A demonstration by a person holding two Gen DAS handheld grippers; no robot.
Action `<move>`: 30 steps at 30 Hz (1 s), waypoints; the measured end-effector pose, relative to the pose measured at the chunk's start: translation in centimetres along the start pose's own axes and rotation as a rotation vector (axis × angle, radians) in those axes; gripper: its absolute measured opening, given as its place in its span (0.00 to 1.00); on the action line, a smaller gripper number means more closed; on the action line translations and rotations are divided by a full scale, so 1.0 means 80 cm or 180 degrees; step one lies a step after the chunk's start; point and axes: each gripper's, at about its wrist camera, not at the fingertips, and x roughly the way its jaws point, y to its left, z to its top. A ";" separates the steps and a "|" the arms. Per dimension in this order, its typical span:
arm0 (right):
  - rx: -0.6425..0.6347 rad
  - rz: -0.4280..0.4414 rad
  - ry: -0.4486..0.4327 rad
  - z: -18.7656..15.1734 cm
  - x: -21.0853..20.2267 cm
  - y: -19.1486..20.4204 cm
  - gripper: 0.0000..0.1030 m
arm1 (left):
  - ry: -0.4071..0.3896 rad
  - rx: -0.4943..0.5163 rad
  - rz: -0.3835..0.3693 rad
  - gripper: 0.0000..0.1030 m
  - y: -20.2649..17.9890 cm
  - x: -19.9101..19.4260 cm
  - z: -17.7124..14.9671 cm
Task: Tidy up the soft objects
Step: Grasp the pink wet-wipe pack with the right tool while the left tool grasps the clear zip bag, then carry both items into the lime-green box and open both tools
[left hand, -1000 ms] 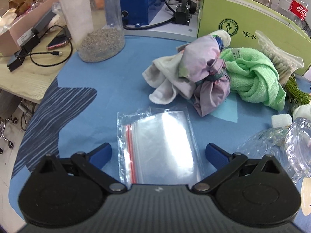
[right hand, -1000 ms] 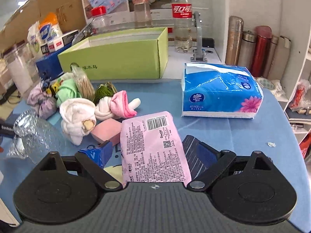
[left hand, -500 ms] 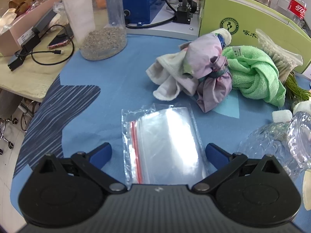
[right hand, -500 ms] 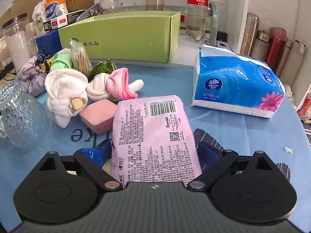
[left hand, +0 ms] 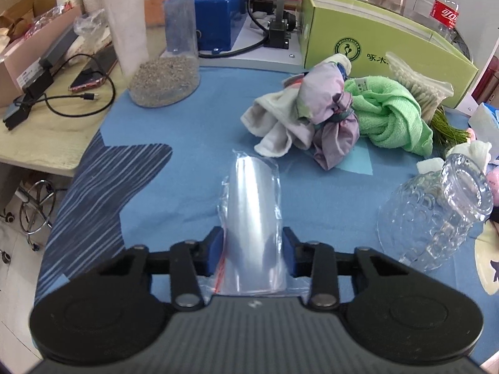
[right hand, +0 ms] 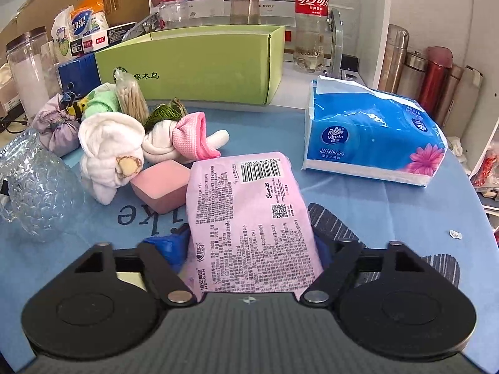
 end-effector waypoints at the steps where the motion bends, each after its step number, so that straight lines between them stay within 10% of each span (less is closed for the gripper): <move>1: 0.0067 0.0045 0.0016 -0.001 -0.004 -0.002 0.48 | 0.0016 -0.0018 -0.0080 0.29 0.007 -0.002 0.001; 12: 0.0242 0.0292 -0.0687 0.082 -0.070 0.003 0.48 | -0.0787 0.0193 -0.0607 0.29 -0.022 -0.057 0.123; 22: 0.0171 0.0424 -0.0773 0.248 0.070 0.009 0.49 | -0.0849 0.0350 -0.0453 0.30 -0.116 0.037 0.292; 26: 0.0230 0.0459 -0.0599 0.270 0.130 0.007 0.51 | -0.0819 0.0415 -0.0217 0.68 -0.128 0.081 0.318; 30: 0.0500 0.0530 -0.0375 0.275 0.167 0.002 0.54 | -0.0815 0.0489 -0.0097 0.67 -0.131 0.097 0.321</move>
